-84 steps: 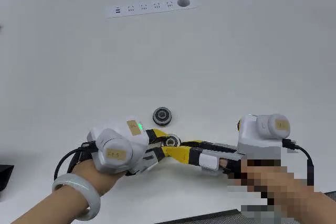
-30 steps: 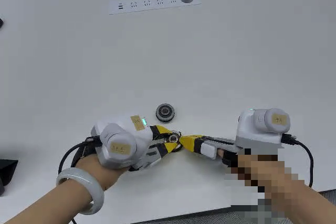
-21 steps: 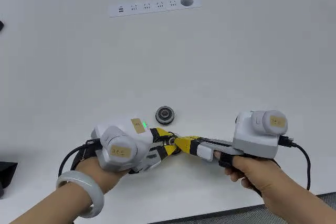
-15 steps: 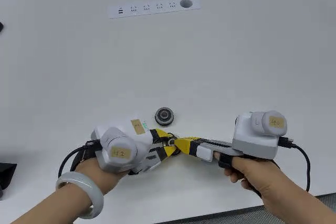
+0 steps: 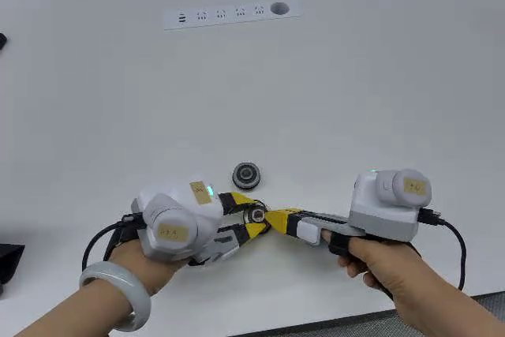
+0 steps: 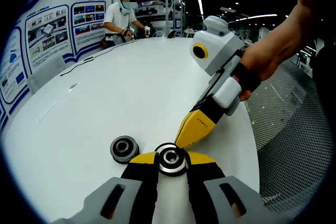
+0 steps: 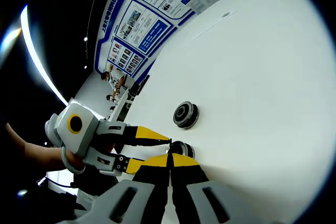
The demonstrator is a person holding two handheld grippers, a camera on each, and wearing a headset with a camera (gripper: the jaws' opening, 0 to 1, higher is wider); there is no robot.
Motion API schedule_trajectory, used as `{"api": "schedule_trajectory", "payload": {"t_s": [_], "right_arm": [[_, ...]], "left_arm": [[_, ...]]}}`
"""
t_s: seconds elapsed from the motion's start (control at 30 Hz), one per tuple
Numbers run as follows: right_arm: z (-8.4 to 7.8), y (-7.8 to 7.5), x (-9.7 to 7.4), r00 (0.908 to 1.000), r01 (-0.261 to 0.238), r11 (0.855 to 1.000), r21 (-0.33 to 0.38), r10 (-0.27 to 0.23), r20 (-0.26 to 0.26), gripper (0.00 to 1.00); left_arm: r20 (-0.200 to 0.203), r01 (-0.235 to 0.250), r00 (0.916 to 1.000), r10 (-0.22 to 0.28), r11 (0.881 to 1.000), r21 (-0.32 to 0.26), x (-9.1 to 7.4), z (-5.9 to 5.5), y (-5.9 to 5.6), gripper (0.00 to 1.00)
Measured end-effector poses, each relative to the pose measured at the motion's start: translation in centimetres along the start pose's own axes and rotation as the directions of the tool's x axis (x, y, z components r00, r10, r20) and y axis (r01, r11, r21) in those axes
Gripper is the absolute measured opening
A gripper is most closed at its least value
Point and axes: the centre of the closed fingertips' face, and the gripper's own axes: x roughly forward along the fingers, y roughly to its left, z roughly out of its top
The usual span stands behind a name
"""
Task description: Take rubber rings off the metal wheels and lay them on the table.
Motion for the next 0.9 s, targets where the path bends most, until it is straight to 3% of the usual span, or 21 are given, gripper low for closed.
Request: {"api": "schedule_trajectory", "payload": {"t_s": [0.23,0.9], "right_arm": [[0.0,0.5,0.0,0.9999,-0.01,1.0,-0.005,0.01,-0.001,0.02],[0.0,1.8,-1.0,0.9994,-0.033,0.999,0.002,0.033,0.009,0.02]], "left_arm": [[0.033,-0.023,0.9992,0.023,1.0,-0.005,-0.6,0.3,0.3,0.29],[0.035,-0.082,0.9958,0.085,0.994,-0.075,-2.6,-1.6,1.3,0.47]]}}
